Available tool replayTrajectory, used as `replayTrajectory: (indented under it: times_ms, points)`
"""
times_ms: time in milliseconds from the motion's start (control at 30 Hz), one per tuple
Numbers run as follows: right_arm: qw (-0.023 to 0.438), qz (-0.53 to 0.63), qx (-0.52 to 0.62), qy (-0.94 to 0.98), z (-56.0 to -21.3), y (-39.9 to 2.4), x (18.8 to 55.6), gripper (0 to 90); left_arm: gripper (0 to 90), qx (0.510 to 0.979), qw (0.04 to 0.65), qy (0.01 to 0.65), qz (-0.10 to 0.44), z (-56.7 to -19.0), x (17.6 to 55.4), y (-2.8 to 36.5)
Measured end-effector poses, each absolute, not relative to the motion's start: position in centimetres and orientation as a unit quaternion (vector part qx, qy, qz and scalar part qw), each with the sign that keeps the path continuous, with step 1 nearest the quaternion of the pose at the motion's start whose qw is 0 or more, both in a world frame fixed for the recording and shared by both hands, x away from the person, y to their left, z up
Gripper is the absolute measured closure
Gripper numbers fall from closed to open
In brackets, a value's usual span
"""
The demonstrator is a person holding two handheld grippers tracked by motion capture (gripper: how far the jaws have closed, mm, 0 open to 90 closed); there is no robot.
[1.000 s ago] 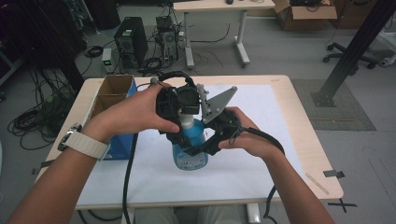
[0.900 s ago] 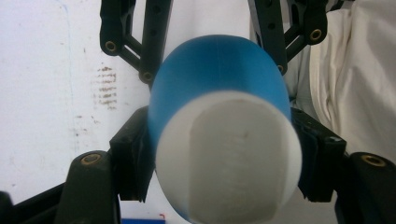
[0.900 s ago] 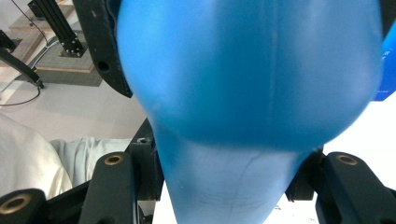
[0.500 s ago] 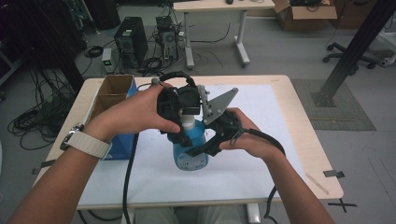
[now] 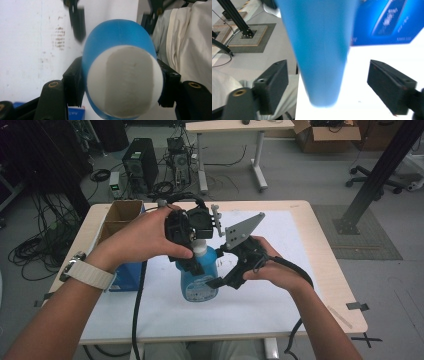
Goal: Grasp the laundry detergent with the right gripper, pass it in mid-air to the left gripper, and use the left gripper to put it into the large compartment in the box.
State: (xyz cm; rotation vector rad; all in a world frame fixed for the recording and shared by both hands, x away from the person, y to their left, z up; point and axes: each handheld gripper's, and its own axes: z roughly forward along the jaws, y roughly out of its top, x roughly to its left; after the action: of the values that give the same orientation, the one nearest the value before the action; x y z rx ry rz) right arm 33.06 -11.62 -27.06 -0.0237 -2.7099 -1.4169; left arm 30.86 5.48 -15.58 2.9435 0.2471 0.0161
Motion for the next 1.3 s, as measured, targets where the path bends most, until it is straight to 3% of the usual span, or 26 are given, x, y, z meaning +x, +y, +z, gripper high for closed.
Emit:
replayTrajectory:
  times_ms: [533, 1300]
  points:
    - [0.033, -0.405, -0.083, -0.91, -26.1, -16.0, 34.1, 8.0, 37.5, 0.97, 0.074, 0.23, 0.035, -12.6, 32.2, 8.1]
    - [0.012, -0.285, -0.107, -0.952, -23.2, -20.3, 33.2, 4.1, 37.6, 0.86, 0.067, 0.5, 0.076, -7.2, 35.1, 14.7]
